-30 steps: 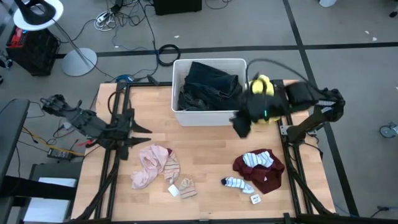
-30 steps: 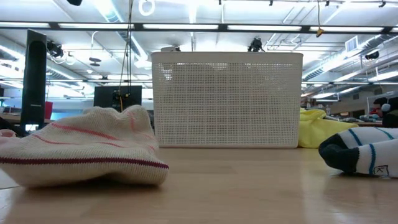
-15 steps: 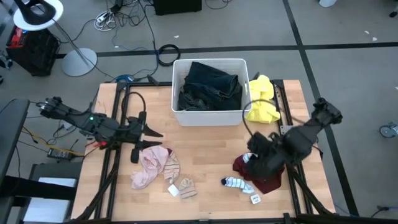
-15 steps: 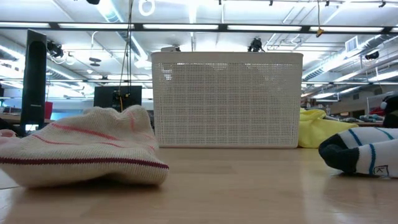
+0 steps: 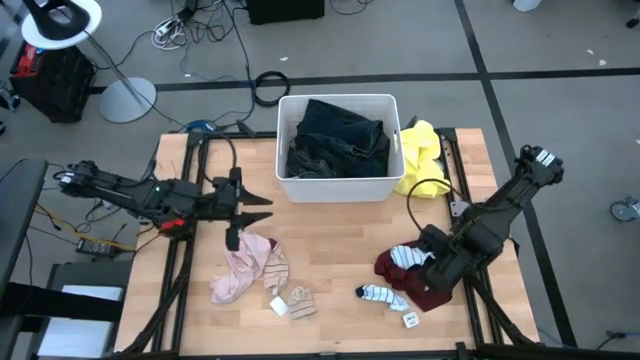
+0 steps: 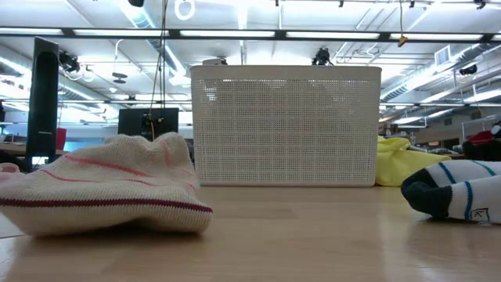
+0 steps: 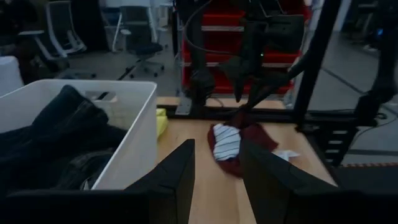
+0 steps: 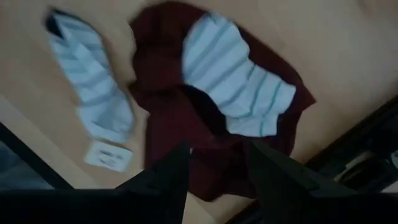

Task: Sort clothes
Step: Put the top white sock into the white laundry bin

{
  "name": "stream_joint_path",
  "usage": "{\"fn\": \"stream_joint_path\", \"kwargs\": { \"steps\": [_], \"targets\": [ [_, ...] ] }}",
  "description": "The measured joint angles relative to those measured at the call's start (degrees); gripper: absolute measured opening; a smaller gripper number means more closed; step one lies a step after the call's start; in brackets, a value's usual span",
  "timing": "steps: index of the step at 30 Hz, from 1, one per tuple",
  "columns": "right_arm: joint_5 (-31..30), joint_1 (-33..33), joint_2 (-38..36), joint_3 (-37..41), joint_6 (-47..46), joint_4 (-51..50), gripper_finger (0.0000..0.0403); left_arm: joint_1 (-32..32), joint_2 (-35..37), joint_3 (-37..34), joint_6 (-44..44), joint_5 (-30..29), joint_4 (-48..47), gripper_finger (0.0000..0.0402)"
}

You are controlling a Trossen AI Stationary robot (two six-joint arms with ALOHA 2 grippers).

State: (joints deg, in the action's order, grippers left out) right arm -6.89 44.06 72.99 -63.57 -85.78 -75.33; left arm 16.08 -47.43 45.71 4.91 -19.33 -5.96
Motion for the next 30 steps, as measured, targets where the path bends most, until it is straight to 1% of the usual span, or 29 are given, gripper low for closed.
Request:
{"fn": "stream_joint_path", "kwargs": {
  "steps": [4,8,15,20,24,30],
  "targets": [
    [3.4,-1.6,-3.5,8.6,6.5,6.4,0.0164,-1.8,-1.9,0.0,0.8,0.1,0.2,0.0132],
    [5.1,-3.8,-3.7,13.0,16.2,11.0,0.0164,-3.6,-2.9,0.0,4.3,0.2,0.3,0.0132],
    [3.4,-8.9,-2.1,15.2,33.2,12.2,0.0164,-4.6,-2.9,0.0,4.7,0.6,0.7,0.0132],
    [5.7,-11.7,-0.4,17.3,45.2,16.6,0.0164,-4.9,-2.9,0.1,4.8,0.6,0.7,0.0132],
    [6.3,-13.3,1.3,17.5,50.8,20.0,0.0164,-4.9,-2.9,0.2,4.8,0.6,0.8,0.0132],
    [7.0,-15.8,5.7,17.5,54.9,24.2,0.0159,-4.9,-2.9,0.2,4.8,0.6,0.9,0.0132]
  ]
}}
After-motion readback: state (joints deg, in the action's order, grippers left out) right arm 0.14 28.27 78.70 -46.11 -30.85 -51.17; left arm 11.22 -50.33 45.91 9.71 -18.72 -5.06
